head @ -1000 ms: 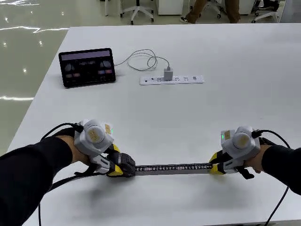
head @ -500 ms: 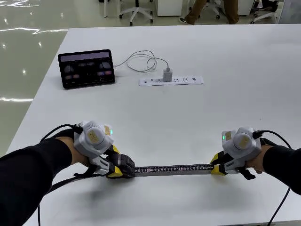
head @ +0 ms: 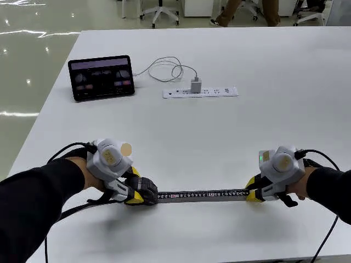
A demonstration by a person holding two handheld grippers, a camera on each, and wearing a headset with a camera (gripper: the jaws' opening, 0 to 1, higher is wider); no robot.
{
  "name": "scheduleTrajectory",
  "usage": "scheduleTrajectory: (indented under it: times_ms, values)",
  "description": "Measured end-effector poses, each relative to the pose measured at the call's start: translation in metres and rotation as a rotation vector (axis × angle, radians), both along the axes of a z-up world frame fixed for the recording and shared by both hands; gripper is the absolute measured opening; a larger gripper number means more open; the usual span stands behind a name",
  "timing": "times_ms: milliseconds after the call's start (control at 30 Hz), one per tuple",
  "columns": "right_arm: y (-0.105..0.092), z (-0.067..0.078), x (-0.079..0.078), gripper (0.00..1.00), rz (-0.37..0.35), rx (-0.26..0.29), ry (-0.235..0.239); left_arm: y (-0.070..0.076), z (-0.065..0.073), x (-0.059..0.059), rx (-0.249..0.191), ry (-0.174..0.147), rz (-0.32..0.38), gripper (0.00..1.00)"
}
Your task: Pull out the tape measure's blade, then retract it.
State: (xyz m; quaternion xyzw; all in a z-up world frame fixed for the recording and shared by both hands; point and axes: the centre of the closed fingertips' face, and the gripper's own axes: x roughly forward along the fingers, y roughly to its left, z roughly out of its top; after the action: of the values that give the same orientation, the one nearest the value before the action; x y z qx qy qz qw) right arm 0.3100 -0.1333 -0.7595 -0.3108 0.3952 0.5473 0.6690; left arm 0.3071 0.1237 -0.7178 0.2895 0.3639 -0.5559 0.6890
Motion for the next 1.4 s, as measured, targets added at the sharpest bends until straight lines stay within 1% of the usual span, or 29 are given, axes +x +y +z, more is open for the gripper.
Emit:
scheduleTrajectory:
  times_ms: [200,333,433,600,700,733,800,867,933,1033,1100,1133,1200,1233,1300,1367,1400]
  values:
    - [0.0,0.0,-0.001,0.09,0.004,0.002,0.001,-0.001,0.0,0.0,0.0,0.003,0.001,0.31]
    - [0.001,0.001,-0.002,0.09,0.017,0.0,-0.004,-0.001,0.0,0.0,-0.011,0.004,0.005,0.31]
    - [0.001,0.001,-0.003,0.09,0.01,0.0,0.01,-0.001,0.0,0.0,-0.011,0.004,0.006,0.31]
    - [0.001,0.0,-0.002,0.1,0.04,-0.025,0.019,-0.001,0.0,0.001,-0.005,0.012,0.007,0.32]
    - [0.001,0.0,-0.003,0.11,0.059,-0.035,0.016,-0.001,-0.001,0.001,-0.006,0.024,0.019,0.33]
    - [0.001,0.0,-0.003,0.11,0.066,-0.039,0.015,0.0,-0.002,0.001,0.004,0.037,0.035,0.34]
    - [0.001,0.0,-0.003,0.11,0.076,-0.047,0.012,0.0,-0.002,0.001,0.008,0.024,0.015,0.34]
    - [0.001,0.0,-0.004,0.11,0.082,-0.051,0.01,0.0,-0.002,0.0,0.009,0.022,0.014,0.34]
    - [0.0,0.0,-0.004,0.11,0.081,-0.055,0.01,0.0,-0.002,0.0,0.007,0.014,0.005,0.34]
    - [0.001,0.0,-0.004,0.12,0.082,-0.064,0.009,0.001,-0.002,0.0,0.01,0.016,0.006,0.34]
    - [0.001,0.0,-0.004,0.12,0.084,-0.072,0.007,0.004,-0.003,0.001,0.027,0.018,0.007,0.35]
    - [0.003,0.0,-0.004,0.12,0.094,-0.075,-0.003,0.005,-0.003,0.001,0.034,0.019,0.007,0.36]
    - [0.005,0.0,-0.004,0.14,0.096,-0.072,-0.002,0.007,-0.003,0.0,0.033,0.026,0.013,0.41]
    - [0.008,0.001,-0.005,0.15,0.099,-0.068,-0.001,0.008,-0.003,-0.001,0.029,0.048,0.033,0.43]
    - [0.01,0.001,-0.005,0.16,0.107,-0.068,-0.004,0.01,-0.003,0.001,0.036,0.039,0.041,0.49]
    - [0.011,0.002,-0.006,0.17,0.11,-0.068,-0.003,0.012,-0.003,0.002,0.043,0.046,0.06,0.54]
    - [0.011,0.002,-0.005,0.18,0.113,-0.069,-0.003,0.013,-0.003,0.003,0.043,0.043,0.064,0.57]
